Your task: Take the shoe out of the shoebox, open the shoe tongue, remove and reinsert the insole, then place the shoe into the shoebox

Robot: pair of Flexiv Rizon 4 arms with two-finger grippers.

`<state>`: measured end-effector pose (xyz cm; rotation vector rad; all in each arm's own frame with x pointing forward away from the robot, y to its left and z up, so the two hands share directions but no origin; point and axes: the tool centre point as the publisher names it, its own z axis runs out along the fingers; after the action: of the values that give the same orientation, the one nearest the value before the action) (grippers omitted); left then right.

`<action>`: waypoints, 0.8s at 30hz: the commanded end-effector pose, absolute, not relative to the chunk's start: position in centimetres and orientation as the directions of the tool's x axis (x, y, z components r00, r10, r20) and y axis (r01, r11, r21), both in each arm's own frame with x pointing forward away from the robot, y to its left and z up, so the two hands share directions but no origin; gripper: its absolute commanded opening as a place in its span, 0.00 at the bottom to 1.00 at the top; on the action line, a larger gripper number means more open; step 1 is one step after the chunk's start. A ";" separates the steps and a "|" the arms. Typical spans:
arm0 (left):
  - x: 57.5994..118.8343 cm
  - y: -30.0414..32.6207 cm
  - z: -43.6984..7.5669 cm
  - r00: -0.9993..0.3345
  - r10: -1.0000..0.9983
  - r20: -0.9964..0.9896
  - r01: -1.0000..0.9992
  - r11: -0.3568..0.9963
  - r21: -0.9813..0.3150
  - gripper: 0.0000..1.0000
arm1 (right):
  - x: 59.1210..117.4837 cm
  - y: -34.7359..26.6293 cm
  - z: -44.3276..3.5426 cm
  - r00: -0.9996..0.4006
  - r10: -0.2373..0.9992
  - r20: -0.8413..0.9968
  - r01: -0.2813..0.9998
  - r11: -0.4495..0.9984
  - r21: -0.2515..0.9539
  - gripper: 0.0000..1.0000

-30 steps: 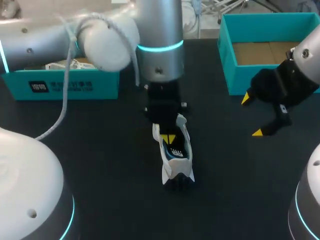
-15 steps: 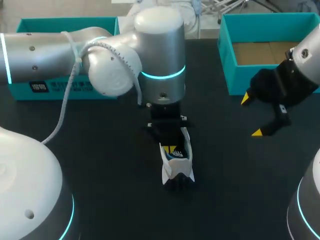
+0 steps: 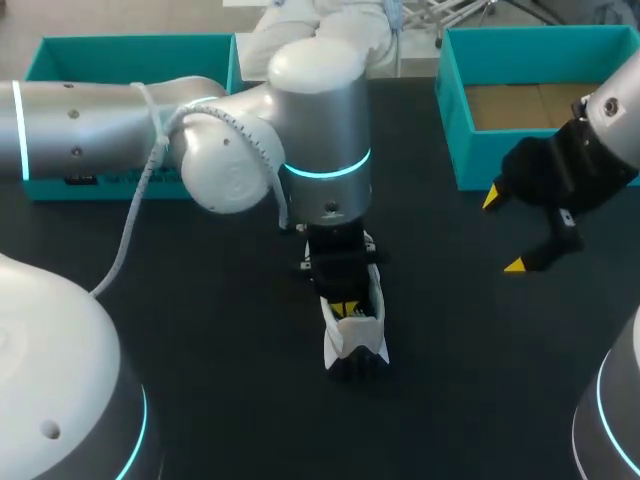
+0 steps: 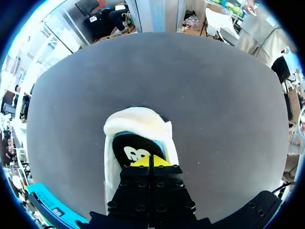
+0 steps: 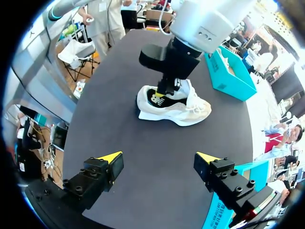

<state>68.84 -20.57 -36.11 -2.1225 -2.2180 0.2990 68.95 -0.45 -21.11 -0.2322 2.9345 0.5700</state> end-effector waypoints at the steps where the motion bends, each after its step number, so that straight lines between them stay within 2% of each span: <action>1: 69.0 -20.2 -34.9 -0.049 0.992 -0.112 0.983 0.028 -0.180 0.00 | 68.9 -0.4 -21.2 -0.978 -0.122 -0.170 -0.177 0.918 0.356 1.00; 5: 68.5 -20.6 -34.5 -0.035 0.992 -0.121 0.983 0.013 -0.184 0.00 | 68.9 -0.4 -21.2 -0.978 -0.122 -0.170 -0.177 0.918 0.356 1.00; 14: 66.8 -22.2 -37.4 -0.024 0.992 -0.124 0.978 -0.003 -0.209 0.00 | 68.9 -0.4 -21.2 -0.978 -0.122 -0.170 -0.177 0.918 0.356 1.00; 24: 67.2 -21.7 -40.6 -0.075 0.994 -0.083 0.976 0.056 -0.212 0.00 | 68.9 -0.4 -21.2 -0.978 -0.122 -0.170 -0.177 0.918 0.356 1.00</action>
<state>67.25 -21.20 -39.86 -2.0764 -2.2214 0.3301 68.92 -0.48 -21.11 -0.2323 2.9340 0.5701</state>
